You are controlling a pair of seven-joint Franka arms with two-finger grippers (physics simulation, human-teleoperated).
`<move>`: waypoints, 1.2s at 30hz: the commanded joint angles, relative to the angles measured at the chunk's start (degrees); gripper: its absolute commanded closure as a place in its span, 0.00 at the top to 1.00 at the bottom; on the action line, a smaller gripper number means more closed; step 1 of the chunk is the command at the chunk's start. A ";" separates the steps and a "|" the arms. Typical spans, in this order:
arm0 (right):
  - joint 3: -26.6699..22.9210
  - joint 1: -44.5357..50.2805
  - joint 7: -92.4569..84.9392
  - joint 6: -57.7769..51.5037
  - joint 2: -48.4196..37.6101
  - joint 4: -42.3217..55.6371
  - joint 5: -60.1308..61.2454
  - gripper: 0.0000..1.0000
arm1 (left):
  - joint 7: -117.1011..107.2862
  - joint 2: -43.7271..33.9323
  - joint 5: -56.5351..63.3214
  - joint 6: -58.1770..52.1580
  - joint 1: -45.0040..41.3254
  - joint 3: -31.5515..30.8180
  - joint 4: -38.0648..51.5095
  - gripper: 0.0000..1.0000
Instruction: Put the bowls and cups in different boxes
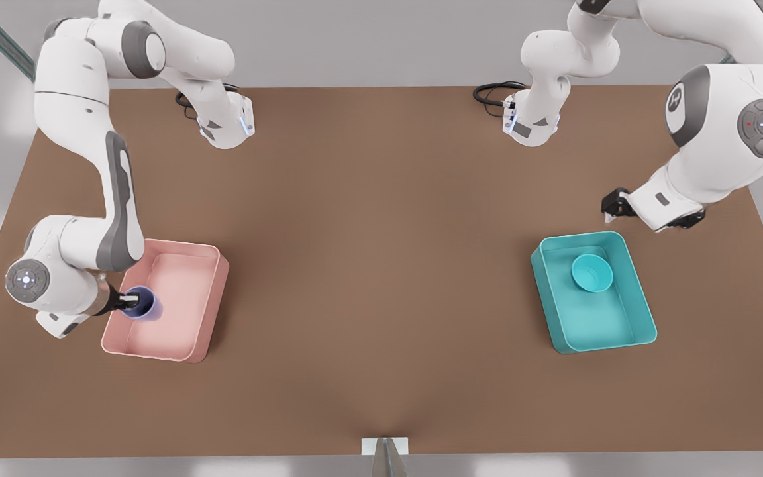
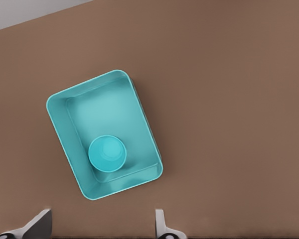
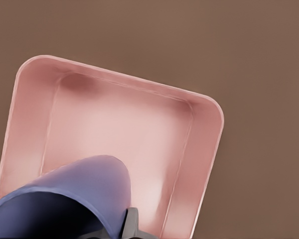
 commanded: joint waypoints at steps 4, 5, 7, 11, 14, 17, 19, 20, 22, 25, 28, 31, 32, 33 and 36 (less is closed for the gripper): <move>0.75 1.28 -25.40 5.40 6.31 -0.10 2.26 0.21 | -4.44 0.44 0.25 -2.03 -0.01 0.16 0.09 1.00; 0.75 1.72 -25.40 5.75 6.57 -0.10 2.87 0.21 | -4.35 0.36 0.25 -2.21 0.08 0.16 0.09 1.00; 0.75 1.72 -25.40 6.45 7.45 -0.19 3.13 0.21 | -4.35 -0.17 -0.01 -7.04 -0.10 0.08 0.09 1.00; 0.92 1.72 -25.92 6.10 7.19 -0.19 3.13 1.00 | -4.26 0.44 -2.04 -6.43 0.08 0.16 -0.26 1.00; 1.54 1.72 -25.84 4.70 6.05 -0.54 3.40 1.00 | -4.26 0.44 -2.21 -7.13 0.16 0.25 -0.53 1.00; 2.16 1.81 -25.84 2.24 4.29 -0.54 3.75 1.00 | -4.17 0.88 -3.97 -8.01 2.27 0.16 -0.26 1.00; 3.65 1.81 -25.48 -4.17 0.69 -0.19 3.93 1.00 | -4.26 0.44 -3.79 -7.92 2.18 -0.01 -0.09 1.00; 3.74 1.81 -25.49 -9.44 -1.51 0.34 3.75 1.00 | -4.26 0.44 -3.79 -7.31 2.18 -0.10 -0.09 1.00; 4.00 3.66 -19.01 -19.37 -5.99 3.84 3.31 1.00 | -4.26 -0.61 -3.88 -7.31 1.92 -0.19 -0.09 1.00; 3.12 9.19 6.33 -38.71 -5.56 17.64 0.08 1.00 | -4.26 -0.26 -3.79 -7.04 1.75 -0.01 -0.09 1.00; 5.23 9.72 9.48 -40.30 -8.72 19.06 -4.25 1.00 | -4.53 -0.17 -3.79 -6.87 1.31 -0.01 -0.09 1.00; 7.17 5.94 13.54 -33.63 -19.70 6.68 -0.30 1.00 | -4.53 -0.08 -3.79 -7.13 1.39 -0.01 -0.09 1.00; 6.99 5.07 14.07 -32.74 -22.61 2.89 0.23 1.00 | -4.53 -0.08 -3.88 -7.31 1.22 -0.01 -0.18 1.00; 6.90 4.98 14.07 -32.74 -22.61 2.80 0.32 1.00 | -4.44 -0.08 -3.88 -7.31 1.31 -0.01 -0.18 1.00; 6.20 4.98 13.36 -32.39 -22.69 2.71 0.32 1.00 | -4.35 -0.35 -3.97 -8.62 1.31 -0.01 -0.18 1.00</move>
